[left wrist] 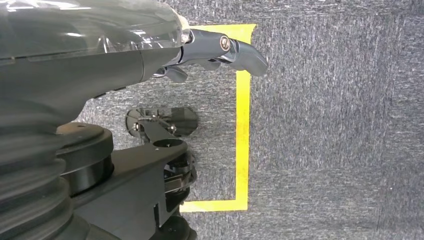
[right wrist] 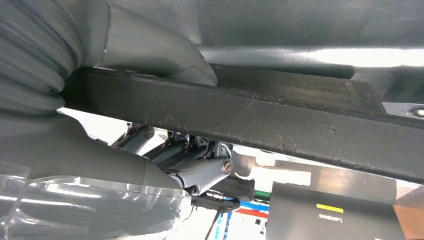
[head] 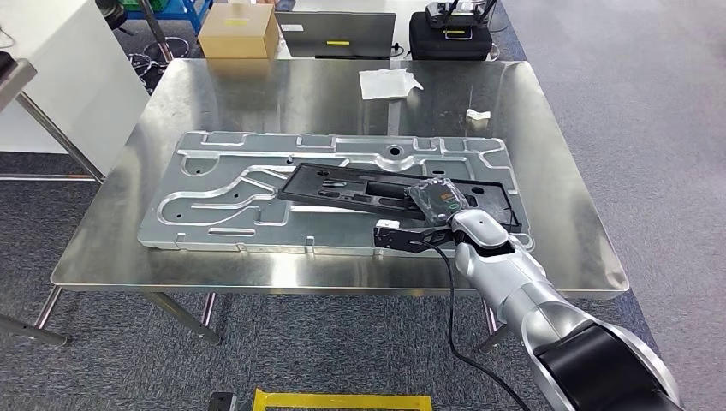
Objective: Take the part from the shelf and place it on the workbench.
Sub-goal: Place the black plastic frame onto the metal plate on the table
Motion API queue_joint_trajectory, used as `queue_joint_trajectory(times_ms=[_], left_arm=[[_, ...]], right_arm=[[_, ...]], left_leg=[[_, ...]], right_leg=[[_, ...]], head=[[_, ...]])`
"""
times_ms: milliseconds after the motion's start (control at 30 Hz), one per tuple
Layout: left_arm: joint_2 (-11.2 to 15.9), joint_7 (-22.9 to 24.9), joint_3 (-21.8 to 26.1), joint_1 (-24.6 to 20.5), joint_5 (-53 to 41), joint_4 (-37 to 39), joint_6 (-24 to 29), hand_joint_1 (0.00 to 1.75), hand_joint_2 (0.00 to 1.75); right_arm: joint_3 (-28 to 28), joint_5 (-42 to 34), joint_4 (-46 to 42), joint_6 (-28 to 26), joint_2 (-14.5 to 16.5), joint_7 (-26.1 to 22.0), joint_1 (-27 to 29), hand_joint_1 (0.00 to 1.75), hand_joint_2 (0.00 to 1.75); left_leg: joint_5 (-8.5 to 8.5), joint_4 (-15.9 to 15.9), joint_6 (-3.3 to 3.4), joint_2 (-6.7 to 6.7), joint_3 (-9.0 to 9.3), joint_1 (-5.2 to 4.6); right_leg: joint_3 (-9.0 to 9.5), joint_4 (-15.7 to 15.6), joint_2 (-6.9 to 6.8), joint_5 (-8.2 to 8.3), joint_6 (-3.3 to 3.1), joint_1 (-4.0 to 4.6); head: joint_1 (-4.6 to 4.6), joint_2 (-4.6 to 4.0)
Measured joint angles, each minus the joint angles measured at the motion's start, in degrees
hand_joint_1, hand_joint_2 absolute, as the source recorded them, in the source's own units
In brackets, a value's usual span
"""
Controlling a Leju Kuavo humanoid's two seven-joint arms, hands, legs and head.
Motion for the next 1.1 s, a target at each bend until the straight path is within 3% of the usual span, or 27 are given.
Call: queue_joint_trajectory(times_ms=[300, 433, 900, 1100], left_arm=[[0.2, 0.0, -0.1, 0.0, 0.0, 0.0, 0.0, 0.0, 1.75], [0.2, 0.1, -0.2, 0.0, 0.0, 0.0, 0.0, 0.0, 1.75], [0.2, 2.1, -0.3, 0.1, -0.5, 0.0, -2.3, 0.0, 1.75], [0.2, 1.0, -0.1, 0.3, 1.0, 0.0, -2.3, 0.0, 1.75]], right_arm=[[0.0, 0.0, 0.0, 0.0, 0.0, 0.0, 0.0, 1.75, 1.75], [0.0, -0.1, 0.0, 0.0, 0.0, 0.0, 0.1, 0.0, 0.0], [0.0, 0.7, 0.0, -0.1, -0.3, 0.2, 1.7, 0.0, 0.0], [-1.1, -2.4, -0.8, -1.2, -0.3, -1.6, -0.9, 0.0, 0.0]], left_leg=[[0.0, 0.0, 0.0, 0.0, 0.02, 0.0], [0.0, 0.0, 0.0, 0.0, 0.02, 0.0], [0.0, 0.0, 0.0, 0.02, 0.02, 0.0], [0.0, 0.0, 0.0, 0.03, 0.02, 0.0]], right_leg=[[0.02, 0.0, 0.0, 0.0, 0.0, 0.0], [0.02, 0.0, 0.0, 0.0, 0.0, 0.0], [0.02, 0.0, 0.01, 0.0, 0.0, 0.0], [0.0, 0.0, 0.02, 0.01, 0.0, 0.0]], head=[[0.0, 0.0], [0.0, 0.0], [0.0, 0.0], [0.0, 0.0]])
